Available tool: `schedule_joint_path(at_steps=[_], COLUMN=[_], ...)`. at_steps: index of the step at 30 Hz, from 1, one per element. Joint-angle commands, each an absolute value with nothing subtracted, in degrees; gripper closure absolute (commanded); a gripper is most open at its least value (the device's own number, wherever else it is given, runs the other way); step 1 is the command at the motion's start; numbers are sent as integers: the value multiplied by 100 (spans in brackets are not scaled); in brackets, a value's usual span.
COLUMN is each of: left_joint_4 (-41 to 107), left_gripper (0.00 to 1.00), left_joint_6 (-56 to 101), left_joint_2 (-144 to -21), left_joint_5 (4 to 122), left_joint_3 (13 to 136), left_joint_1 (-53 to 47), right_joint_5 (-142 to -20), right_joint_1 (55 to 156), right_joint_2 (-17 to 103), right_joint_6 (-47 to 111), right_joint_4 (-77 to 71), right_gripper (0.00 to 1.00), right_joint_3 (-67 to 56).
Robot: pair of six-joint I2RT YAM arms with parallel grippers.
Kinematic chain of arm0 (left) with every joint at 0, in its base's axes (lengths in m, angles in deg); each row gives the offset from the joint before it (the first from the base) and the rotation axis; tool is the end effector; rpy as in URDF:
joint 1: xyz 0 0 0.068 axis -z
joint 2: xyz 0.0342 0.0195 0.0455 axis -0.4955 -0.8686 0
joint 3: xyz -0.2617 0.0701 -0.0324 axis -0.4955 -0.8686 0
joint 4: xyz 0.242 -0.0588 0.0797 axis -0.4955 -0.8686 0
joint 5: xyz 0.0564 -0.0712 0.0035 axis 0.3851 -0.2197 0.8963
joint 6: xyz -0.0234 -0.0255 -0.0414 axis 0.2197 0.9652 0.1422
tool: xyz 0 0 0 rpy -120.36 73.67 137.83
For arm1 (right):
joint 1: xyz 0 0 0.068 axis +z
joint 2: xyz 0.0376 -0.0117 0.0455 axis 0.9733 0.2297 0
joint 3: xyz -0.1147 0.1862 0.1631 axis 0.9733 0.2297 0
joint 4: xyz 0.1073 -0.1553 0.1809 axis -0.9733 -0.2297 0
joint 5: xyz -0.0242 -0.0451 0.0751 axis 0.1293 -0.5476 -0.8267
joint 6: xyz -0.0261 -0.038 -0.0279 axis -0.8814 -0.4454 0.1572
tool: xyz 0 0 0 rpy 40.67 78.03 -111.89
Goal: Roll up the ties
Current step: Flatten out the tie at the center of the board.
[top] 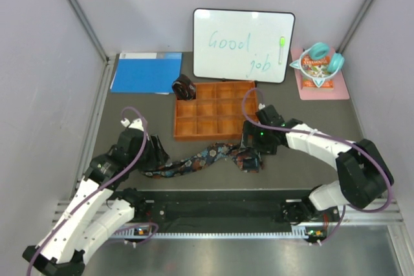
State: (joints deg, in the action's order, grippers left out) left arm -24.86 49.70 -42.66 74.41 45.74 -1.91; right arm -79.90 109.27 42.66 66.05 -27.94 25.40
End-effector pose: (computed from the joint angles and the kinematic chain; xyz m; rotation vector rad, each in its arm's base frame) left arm 0.1011 -0.0510 0.2781 -0.2612 2.4487 -0.4616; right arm 0.2198 0.1447 0.1824 0.1604 2.7553 0.5331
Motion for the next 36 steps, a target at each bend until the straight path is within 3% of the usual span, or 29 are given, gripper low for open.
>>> schedule_joint_path(at_steps=[1, 12, 15, 16, 19, 24, 29, 32, 36], left_joint_4=[-2519, -2519, -2519, -2519, -2545, -2554, -2554, -2519, -2422], left_gripper=[39, 39, 40, 40, 40, 40, 40, 40, 40], left_joint_6=[4932, 4941, 4950, 4967, 4976, 4994, 5003, 4994, 5055], left_joint_2=[-4237, -4246, -4246, -4255, -4237, -4202, -4229, -4229, -4220], left_joint_5=[7543, 7561, 7561, 7569, 7587, 7587, 7570, 7508, 7350], left_joint_3=[4704, 4704, 4704, 4704, 4704, 4686, 4695, 4695, 4826], left_joint_1=[-219, -219, -219, -219, -219, -219, -219, -219, -219], right_joint_5=[-8282, -8335, -8361, -8396, -8388, -8327, -8037, -7396, -6448], right_joint_1=[10897, 10941, 11011, 11012, 11108, 11178, 11213, 11284, 11345], right_joint_2=[4279, 4419, 4525, 4551, 4639, 4718, 4544, 4333, 4323], right_joint_6=[6652, 6556, 6555, 6573, 6599, 6565, 6337, 5880, 5090], right_joint_4=[-2486, -2415, -2319, -2284, -2248, -2301, -3157, -4056, -5584], right_gripper=[5, 22, 37, 51, 73, 100, 100, 100, 100], right_joint_3=[2662, 3146, 3207, 3242, 3243, 3094, 2462, 1251, -1310])
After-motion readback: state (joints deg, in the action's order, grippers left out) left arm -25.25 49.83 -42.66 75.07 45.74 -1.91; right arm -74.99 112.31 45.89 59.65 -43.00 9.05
